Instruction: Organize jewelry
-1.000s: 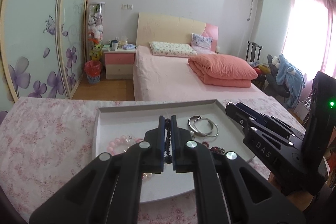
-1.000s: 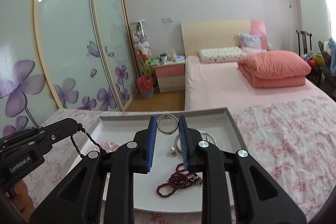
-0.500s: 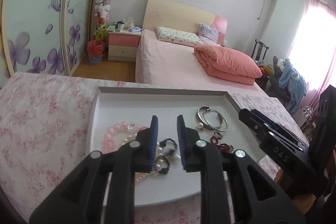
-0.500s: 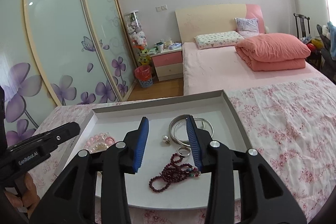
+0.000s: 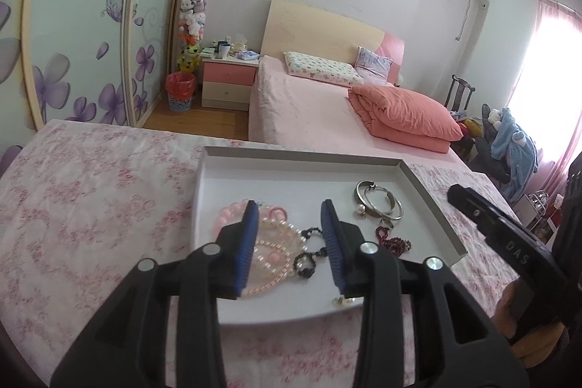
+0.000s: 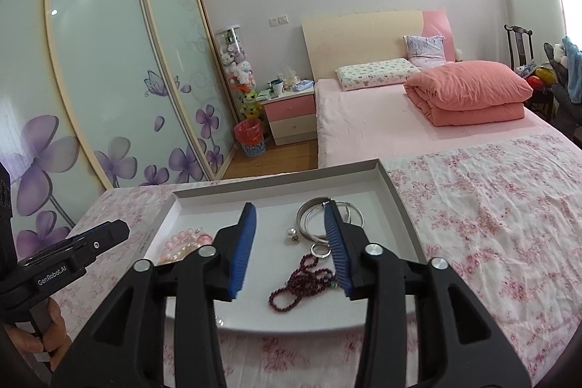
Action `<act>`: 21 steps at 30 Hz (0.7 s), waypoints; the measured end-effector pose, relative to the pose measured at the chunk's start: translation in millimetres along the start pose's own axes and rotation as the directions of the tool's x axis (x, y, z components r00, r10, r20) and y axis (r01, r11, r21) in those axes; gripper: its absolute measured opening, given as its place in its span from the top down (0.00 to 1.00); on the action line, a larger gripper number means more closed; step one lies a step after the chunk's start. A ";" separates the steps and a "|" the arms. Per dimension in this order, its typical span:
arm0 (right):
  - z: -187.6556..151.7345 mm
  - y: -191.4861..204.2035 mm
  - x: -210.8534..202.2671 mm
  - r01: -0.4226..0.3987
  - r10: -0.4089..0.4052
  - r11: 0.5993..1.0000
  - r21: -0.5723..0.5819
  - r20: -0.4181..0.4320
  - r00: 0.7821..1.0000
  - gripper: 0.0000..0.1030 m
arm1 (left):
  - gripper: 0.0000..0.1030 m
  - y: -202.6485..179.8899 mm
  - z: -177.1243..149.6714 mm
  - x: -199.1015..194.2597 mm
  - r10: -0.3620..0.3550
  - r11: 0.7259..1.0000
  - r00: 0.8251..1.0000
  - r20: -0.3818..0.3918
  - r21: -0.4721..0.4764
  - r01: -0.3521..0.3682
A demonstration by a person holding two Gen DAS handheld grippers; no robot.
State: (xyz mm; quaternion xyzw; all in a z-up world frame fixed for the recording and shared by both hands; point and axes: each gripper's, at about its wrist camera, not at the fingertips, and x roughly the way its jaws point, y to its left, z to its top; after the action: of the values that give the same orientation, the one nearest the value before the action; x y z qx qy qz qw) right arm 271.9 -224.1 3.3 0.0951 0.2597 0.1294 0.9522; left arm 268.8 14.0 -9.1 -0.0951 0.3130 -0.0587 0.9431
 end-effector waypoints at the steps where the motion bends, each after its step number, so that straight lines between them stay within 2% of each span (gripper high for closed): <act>1: -1.3 2.0 -4.7 0.000 0.000 1.000 -0.005 0.003 1.000 0.54 | 0.61 1.9 -2.1 -5.4 0.008 1.000 1.000 0.003 0.000 -0.008; 3: -4.0 5.2 -12.2 0.004 -0.004 1.000 -0.016 0.007 1.000 0.45 | 0.54 4.6 -7.2 -14.4 0.028 1.000 1.000 0.012 0.003 -0.028; 5: -8.1 11.1 -23.0 0.009 -0.008 0.999 -0.034 0.016 1.000 0.41 | 0.51 7.6 -13.4 -24.3 0.047 0.999 0.999 0.021 0.010 -0.048; 10: -19.0 19.8 -42.6 0.020 -0.018 0.998 -0.068 0.027 0.999 0.24 | 0.39 13.4 -28.7 -47.9 0.076 0.997 0.996 0.038 0.015 -0.076; 12: -25.0 24.0 -52.5 0.022 -0.019 0.996 -0.084 0.035 0.999 0.15 | 0.30 14.6 -36.0 -58.5 0.087 0.996 0.995 0.053 0.021 -0.088; 17: -38.4 31.8 -76.0 0.024 -0.017 0.993 -0.118 0.063 0.998 0.03 | 0.16 14.6 -52.7 -83.4 0.102 0.993 0.990 0.093 0.043 -0.106; 21: -45.8 32.8 -90.0 0.020 -0.010 0.992 -0.127 0.074 0.997 0.02 | 0.05 11.0 -66.1 -102.8 0.105 0.992 0.987 0.125 0.062 -0.114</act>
State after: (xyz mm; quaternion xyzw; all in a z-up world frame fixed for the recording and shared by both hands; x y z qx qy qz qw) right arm 166.9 -214.4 15.0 0.0367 0.2166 0.1351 0.9662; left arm 147.8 32.8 -3.9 -0.0485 0.2576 -0.0117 0.9650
